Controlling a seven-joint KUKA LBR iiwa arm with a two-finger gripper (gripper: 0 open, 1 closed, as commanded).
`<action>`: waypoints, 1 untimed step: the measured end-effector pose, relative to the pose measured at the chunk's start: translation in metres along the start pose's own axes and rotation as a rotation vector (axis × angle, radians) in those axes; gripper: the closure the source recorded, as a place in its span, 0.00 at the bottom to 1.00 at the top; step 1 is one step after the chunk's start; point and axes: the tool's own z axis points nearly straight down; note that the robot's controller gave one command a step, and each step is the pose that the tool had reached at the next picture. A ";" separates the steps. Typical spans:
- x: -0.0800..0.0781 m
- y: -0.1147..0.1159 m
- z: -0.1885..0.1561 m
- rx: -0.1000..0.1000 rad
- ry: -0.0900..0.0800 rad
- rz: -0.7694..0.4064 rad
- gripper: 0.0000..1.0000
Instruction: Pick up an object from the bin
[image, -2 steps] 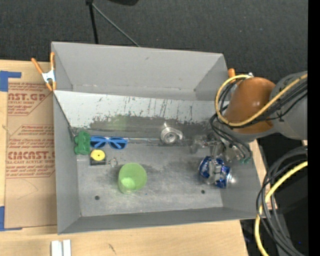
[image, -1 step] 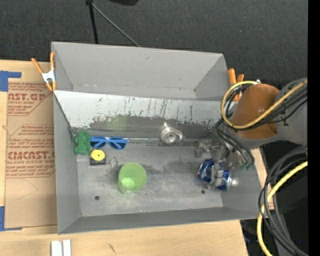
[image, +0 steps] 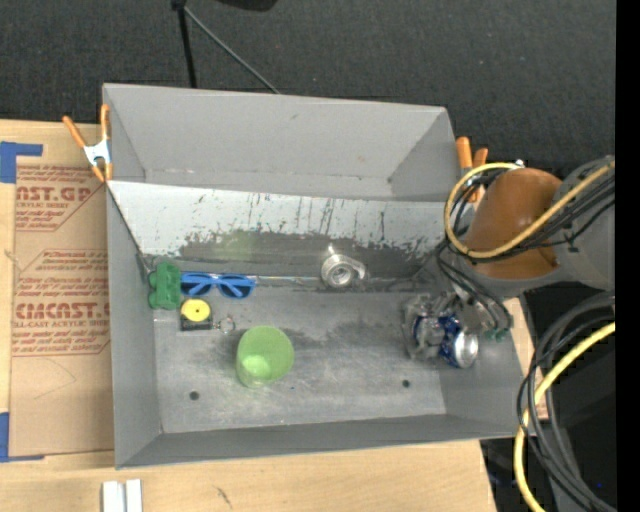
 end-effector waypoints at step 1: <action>0.008 0.010 -0.111 0.008 -0.007 -0.037 1.00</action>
Offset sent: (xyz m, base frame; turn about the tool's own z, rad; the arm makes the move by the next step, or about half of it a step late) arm -0.0116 0.0077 0.1060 -0.0369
